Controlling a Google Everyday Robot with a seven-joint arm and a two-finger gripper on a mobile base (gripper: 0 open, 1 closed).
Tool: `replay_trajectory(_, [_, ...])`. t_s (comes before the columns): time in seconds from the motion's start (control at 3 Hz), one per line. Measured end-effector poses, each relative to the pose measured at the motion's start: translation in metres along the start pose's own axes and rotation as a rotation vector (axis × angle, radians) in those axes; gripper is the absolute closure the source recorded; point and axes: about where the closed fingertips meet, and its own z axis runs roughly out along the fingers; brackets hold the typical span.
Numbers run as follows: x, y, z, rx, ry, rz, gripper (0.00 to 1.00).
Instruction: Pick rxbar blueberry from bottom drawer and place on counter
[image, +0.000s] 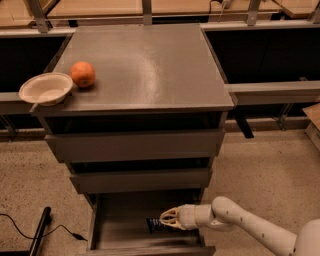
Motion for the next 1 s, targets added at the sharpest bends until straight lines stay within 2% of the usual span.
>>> replay_trajectory(0.33, [-0.002, -0.001, 0.0, -0.002, -0.006, -0.003, 1.0])
replay_trajectory(0.67, [-0.033, -0.013, -0.011, -0.005, -0.057, -0.053, 1.0])
replay_trajectory(1.0, [-0.073, -0.03, -0.038, -0.002, -0.104, -0.128, 1.0])
